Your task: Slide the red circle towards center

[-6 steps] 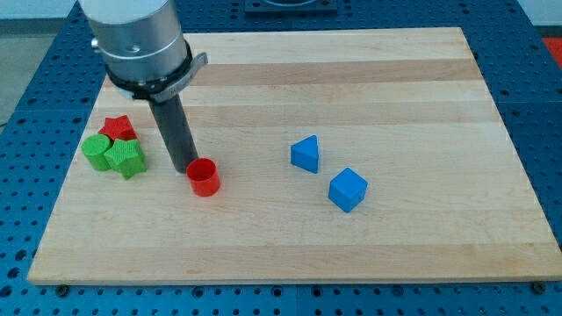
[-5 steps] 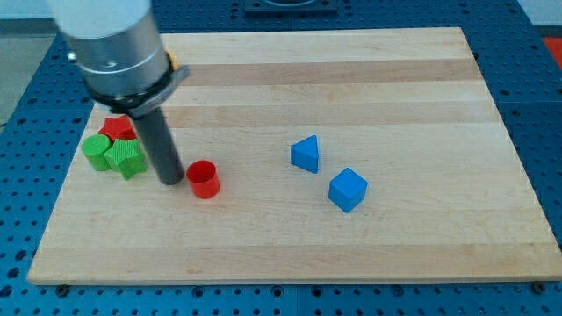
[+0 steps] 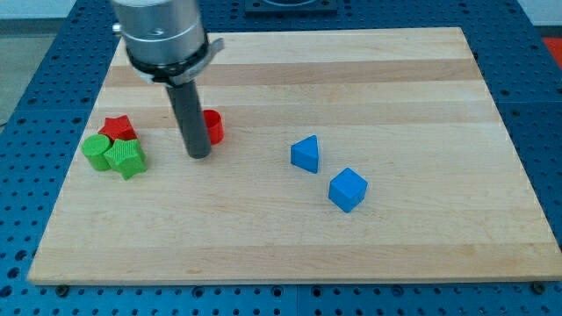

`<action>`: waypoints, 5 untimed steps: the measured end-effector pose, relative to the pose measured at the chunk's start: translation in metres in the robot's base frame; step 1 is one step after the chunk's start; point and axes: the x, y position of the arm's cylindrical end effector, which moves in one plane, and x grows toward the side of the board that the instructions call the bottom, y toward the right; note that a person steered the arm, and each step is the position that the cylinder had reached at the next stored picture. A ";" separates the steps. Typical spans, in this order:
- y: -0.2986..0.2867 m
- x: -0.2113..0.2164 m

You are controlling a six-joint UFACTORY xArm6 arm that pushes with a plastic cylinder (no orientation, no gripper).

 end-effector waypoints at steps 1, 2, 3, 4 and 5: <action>-0.010 -0.018; 0.006 -0.048; 0.036 -0.056; 0.079 -0.056; 0.100 -0.056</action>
